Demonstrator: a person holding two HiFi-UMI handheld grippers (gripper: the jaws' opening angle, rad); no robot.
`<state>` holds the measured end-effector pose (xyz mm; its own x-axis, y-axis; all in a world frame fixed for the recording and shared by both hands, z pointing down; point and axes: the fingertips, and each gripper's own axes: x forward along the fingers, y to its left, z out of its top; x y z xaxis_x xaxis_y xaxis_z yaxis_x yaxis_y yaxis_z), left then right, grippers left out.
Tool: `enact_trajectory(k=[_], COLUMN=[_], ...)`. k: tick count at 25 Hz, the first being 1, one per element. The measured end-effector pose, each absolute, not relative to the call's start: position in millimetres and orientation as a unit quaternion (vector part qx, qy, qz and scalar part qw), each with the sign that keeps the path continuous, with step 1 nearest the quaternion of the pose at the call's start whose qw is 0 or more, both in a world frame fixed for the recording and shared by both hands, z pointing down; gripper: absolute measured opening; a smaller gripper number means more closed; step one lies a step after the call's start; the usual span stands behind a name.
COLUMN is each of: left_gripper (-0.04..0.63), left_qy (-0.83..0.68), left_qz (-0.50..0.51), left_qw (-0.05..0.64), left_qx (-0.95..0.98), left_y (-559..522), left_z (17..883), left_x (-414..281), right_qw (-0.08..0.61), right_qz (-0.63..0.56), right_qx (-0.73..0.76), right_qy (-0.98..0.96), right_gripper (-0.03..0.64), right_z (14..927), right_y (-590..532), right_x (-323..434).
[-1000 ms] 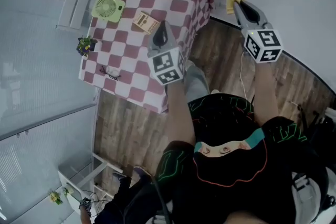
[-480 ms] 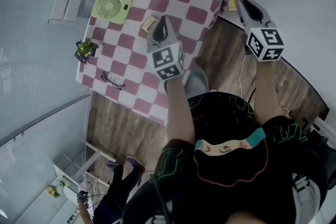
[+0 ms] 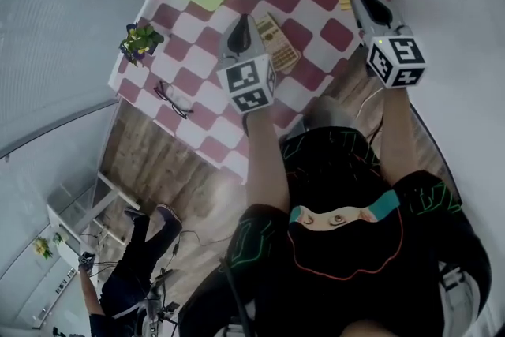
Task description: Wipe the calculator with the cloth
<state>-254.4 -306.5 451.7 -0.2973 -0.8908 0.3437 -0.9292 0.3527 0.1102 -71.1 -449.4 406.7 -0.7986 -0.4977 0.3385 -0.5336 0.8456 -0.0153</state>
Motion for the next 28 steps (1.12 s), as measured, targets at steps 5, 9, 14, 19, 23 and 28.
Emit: enact_trajectory(k=[5,9,14,19,23,28], left_gripper=[0.01,0.011,0.011,0.011,0.011,0.011], left_qy=[-0.83,-0.852,-0.868,-0.878,-0.884,-0.888], left_qz=[0.051,0.042,0.032,0.029,0.027,0.022], left_qw=[0.2,0.22,0.241,0.249,0.255,0.259], left_qx=[0.518,0.474,0.434,0.407,0.39,0.381], left_y=[-283.5,-262.1,-241.1,-219.5,-210.7,-209.1], left_z=[467.0,474.8,484.8,492.5,498.5,504.4], left_x=[-280.0,-286.0,-285.3,-288.5,-275.8,-260.6], right_qw=[0.193,0.227,0.268,0.294,0.316,0.33], right_qz=[0.04,0.012,-0.064,-0.158,-0.236,-0.304], right_qx=[0.193,0.103,-0.033,-0.159,-0.222,-0.285], right_qy=[-0.961,-0.968,-0.961,-0.929,-0.892,-0.847], right_gripper=[0.038,0.038,0.038,0.038,0.038,0.038], right_z=[421.1,436.2,451.9,474.1,495.3,515.7], right_y=[-440.8,-422.1,-384.0,-345.7,-330.7,-314.7], right_x=[-124.6,-165.3,-205.9,-225.0,-228.2,-235.1])
